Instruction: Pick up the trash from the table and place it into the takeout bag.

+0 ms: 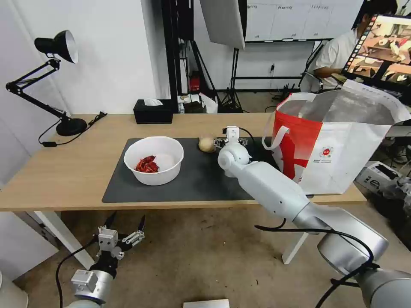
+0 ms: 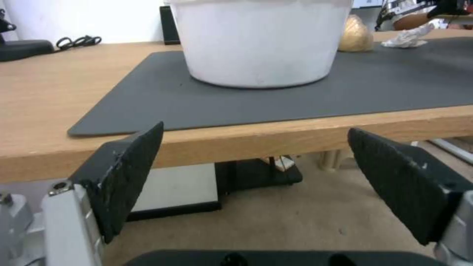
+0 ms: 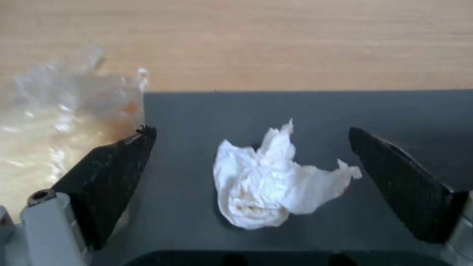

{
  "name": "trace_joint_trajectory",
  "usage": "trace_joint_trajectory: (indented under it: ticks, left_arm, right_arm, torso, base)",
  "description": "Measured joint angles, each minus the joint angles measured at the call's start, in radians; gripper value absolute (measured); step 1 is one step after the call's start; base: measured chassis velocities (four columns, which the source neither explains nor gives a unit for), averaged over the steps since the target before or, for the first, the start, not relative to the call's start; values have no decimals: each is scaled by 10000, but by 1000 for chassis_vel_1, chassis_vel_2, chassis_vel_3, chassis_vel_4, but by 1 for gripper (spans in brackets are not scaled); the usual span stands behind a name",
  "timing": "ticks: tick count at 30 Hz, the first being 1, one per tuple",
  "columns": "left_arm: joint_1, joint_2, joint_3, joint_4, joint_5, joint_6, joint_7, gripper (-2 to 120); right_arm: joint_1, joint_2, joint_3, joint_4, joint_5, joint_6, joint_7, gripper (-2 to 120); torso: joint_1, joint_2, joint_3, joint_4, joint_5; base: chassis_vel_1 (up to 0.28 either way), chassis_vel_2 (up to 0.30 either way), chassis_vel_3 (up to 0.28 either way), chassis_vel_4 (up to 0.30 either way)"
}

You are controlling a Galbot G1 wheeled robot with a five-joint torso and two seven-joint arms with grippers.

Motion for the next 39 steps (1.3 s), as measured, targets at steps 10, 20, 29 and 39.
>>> trace_joint_trajectory:
  ticks: [10, 20, 29, 39]
  left_arm:
    - [-111, 26, 86, -20, -1, 10, 0, 100]
    - [-186, -53, 138, -62, -23, 39, -32, 100]
    - [-137, -69, 139, -49, -73, 42, -36, 100]
    - [-119, -56, 163, -10, -72, 24, -36, 100]
  right_arm:
    - [67, 117, 60, -454, 128, -613, 114, 100]
    - [67, 284, 187, -964, 71, -761, -201, 100]
    - [75, 470, 430, -1416, -161, -747, -403, 100]
    - [26, 440, 607, -1498, -222, -619, -417, 82]
  torso:
    - [-1, 0, 0, 0, 1]
    - [0, 0, 0, 0, 0]
    - [-1, 0, 0, 1, 1]
    - [-1, 0, -1, 1, 1]
  base:
    - [0, 0, 0, 0]
    - [0, 0, 0, 0]
    - [0, 0, 0, 0]
    - [0, 0, 0, 0]
